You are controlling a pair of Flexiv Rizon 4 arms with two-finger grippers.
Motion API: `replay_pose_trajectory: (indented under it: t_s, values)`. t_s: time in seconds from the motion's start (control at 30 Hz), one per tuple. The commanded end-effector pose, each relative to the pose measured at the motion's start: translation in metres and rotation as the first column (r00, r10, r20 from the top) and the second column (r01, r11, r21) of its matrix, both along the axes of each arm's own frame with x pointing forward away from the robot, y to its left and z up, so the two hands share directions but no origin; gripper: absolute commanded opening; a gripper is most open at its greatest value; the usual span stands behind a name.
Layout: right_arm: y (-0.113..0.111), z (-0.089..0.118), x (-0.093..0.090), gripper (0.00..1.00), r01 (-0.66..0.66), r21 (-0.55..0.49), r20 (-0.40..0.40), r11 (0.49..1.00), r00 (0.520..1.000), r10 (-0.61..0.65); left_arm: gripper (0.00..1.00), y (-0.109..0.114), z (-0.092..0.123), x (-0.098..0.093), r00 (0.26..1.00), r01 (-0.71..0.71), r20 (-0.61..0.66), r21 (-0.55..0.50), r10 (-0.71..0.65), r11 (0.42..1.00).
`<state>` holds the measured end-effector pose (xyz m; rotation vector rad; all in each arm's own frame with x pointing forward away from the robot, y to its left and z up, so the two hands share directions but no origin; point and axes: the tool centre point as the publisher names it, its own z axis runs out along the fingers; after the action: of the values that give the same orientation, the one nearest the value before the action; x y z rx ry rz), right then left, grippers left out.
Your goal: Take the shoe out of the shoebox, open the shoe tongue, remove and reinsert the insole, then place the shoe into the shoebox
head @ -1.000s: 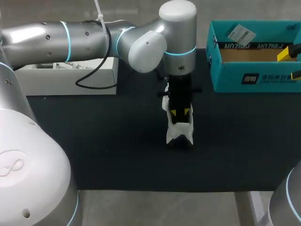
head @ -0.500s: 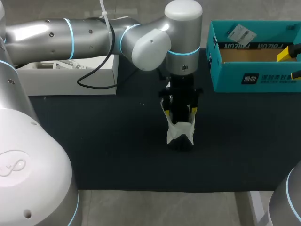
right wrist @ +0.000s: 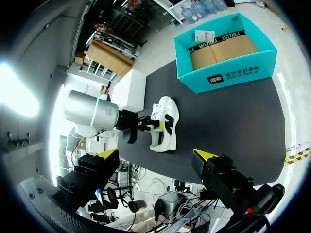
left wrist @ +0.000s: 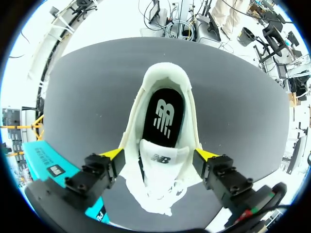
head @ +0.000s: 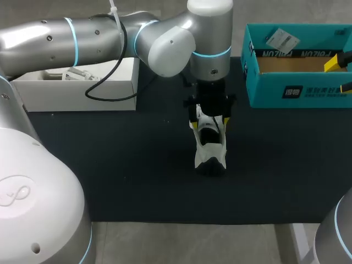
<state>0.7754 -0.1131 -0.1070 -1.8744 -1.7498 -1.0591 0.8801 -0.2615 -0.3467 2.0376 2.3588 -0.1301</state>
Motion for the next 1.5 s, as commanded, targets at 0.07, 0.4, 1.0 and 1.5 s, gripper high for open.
replay_pose_trajectory:
  t_s: [0.07,0.4,1.0,1.5]
  values:
    - [0.0,-0.001,0.0,1.0,0.002,-0.002,0.0,1.0,1.0,-0.002,0.0,0.002,0.014,0.002,1.0,-0.001,0.017,-0.014,0.001,1.0]
    - [0.0,-0.001,0.0,1.0,0.002,-0.002,0.0,1.0,1.0,-0.002,0.0,-0.002,0.005,0.002,1.0,0.011,0.011,0.021,-0.012,1.0]
    - [0.0,-0.001,0.0,1.0,0.002,-0.002,0.0,1.0,1.0,-0.002,0.0,0.005,0.005,0.007,0.996,-0.085,0.027,0.014,0.085,0.996]
    - [0.0,-0.001,0.0,1.0,0.002,-0.002,0.0,1.0,1.0,-0.002,0.0,0.013,-0.006,0.019,0.99,-0.139,0.02,0.025,0.138,0.99]
